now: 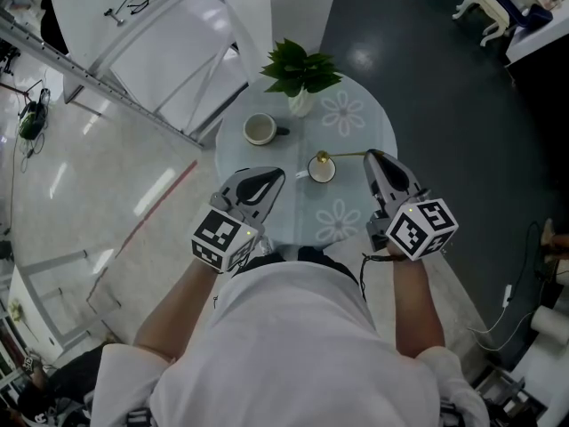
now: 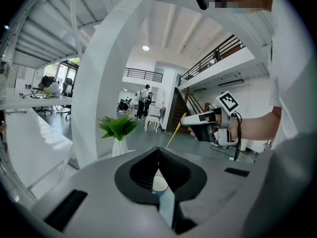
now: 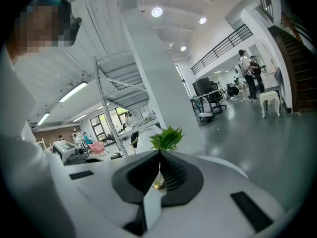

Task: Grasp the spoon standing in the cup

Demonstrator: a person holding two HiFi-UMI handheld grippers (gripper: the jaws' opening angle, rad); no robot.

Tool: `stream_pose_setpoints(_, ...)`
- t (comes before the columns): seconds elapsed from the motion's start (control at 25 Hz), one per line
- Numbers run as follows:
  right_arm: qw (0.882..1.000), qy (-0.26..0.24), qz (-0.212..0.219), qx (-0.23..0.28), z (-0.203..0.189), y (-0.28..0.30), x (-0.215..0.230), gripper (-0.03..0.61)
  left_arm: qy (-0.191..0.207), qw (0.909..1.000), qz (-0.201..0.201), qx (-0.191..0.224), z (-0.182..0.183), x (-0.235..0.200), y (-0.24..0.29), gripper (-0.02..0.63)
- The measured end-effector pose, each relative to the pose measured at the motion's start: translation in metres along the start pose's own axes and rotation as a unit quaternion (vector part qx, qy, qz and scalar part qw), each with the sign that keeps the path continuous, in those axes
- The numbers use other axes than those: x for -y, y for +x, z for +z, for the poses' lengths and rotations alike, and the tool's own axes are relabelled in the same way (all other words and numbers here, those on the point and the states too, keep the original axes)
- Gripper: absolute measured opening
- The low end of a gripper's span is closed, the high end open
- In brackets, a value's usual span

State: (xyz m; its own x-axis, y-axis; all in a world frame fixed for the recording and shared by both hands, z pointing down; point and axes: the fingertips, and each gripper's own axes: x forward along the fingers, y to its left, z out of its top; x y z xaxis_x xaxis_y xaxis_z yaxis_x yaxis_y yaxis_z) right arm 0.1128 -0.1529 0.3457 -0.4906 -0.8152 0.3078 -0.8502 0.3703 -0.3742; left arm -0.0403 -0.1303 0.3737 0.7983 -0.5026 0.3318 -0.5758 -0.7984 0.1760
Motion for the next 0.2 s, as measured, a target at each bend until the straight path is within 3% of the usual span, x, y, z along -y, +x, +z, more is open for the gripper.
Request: stream_pose_setpoints(0.2, 1.0, 0.0, 0.002, 0.0, 0.0002, 0.0022, 0.0023, 0.026, -0.001, 1.0, 0.001, 0.001, -0.0001, -0.0018, 0.0032, 0.021)
